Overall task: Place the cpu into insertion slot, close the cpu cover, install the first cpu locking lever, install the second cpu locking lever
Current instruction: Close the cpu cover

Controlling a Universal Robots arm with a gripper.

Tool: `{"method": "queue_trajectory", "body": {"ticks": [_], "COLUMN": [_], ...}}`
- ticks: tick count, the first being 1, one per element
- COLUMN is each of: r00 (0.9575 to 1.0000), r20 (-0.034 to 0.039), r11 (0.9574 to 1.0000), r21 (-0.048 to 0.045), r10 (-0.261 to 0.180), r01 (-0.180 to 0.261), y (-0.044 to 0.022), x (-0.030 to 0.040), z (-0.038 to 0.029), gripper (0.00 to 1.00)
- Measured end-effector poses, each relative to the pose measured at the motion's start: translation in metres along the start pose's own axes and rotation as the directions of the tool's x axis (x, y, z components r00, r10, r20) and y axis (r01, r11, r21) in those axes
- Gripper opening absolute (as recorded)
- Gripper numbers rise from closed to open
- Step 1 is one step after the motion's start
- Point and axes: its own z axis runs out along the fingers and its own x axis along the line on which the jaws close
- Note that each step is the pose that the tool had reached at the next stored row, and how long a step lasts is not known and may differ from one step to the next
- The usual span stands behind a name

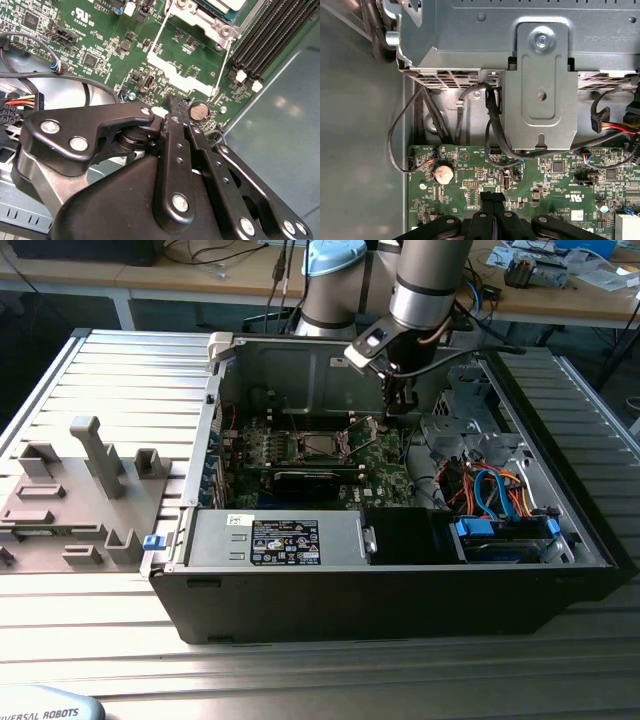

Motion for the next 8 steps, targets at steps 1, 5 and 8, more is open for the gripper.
{"method": "queue_trajectory", "body": {"ticks": [1,5,8], "r00": [1.0,1.0,1.0], "r20": [-0.0001,0.0,0.0001], "r11": [1.0,1.0,1.0], "r21": [0.0,-0.0001,-0.0001], "r10": [0.0,0.0,0.0], "r01": [0.0,0.0,0.0], "y": [0.0,-0.0007,-0.0038], "x": [0.0,0.0,0.0], "z": [0.0012,0.0047,0.0076], "gripper": [0.11,0.11,0.11]}}
